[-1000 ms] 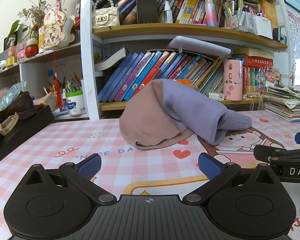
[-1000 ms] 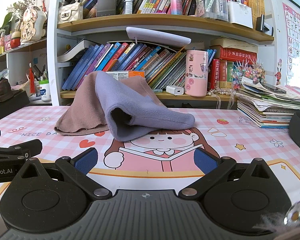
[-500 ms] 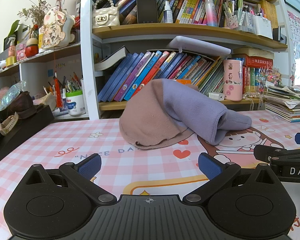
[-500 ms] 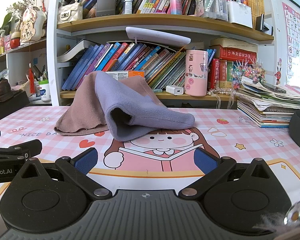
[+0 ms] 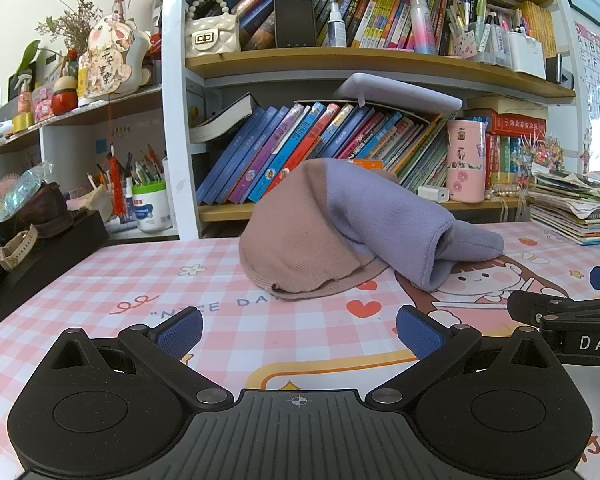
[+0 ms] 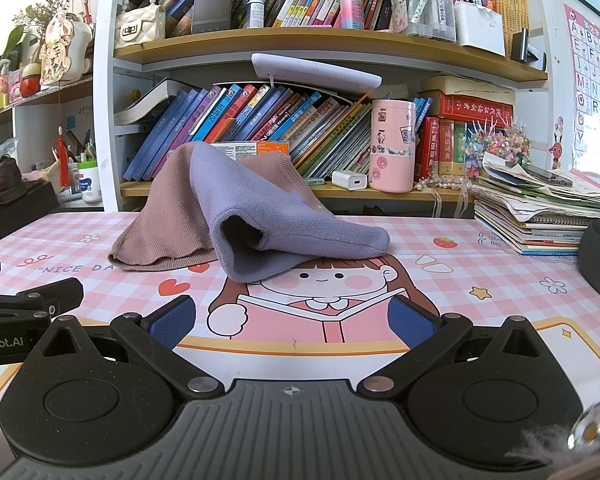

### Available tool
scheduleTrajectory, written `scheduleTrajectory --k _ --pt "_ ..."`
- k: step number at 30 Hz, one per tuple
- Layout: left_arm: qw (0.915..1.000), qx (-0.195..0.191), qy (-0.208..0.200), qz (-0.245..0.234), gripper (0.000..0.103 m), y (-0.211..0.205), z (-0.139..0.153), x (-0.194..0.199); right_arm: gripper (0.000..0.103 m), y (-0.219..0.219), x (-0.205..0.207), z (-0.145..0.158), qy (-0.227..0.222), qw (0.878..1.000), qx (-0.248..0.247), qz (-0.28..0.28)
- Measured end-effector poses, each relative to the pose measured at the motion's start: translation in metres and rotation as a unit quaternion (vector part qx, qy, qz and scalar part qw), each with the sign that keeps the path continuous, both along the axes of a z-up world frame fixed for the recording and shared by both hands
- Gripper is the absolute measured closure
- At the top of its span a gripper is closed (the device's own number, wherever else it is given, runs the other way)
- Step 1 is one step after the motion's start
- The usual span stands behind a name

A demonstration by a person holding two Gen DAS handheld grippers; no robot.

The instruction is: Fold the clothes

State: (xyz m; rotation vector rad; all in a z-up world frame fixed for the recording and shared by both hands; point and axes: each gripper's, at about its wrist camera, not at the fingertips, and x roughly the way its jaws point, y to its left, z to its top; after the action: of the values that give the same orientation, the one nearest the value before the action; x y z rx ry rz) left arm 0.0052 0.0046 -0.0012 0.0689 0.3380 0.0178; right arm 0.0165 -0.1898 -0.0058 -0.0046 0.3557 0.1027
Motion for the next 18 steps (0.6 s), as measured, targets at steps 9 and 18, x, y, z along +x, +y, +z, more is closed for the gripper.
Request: scheduleTrajectory --k 9,18 --pt "1.0 0.0 -0.001 0.005 0.0 -0.0009 0.0005 0.0002 0.0 0.0 0.0001 -0.0001 0.0 1.0 0.0 0.0" --pt "0.9998 0.001 -0.02 0.003 0.0 -0.0014 0.0015 -0.0057 0.0 -0.0013 -0.0011 -0.0001 -0.002 1.0 0.006 0.001"
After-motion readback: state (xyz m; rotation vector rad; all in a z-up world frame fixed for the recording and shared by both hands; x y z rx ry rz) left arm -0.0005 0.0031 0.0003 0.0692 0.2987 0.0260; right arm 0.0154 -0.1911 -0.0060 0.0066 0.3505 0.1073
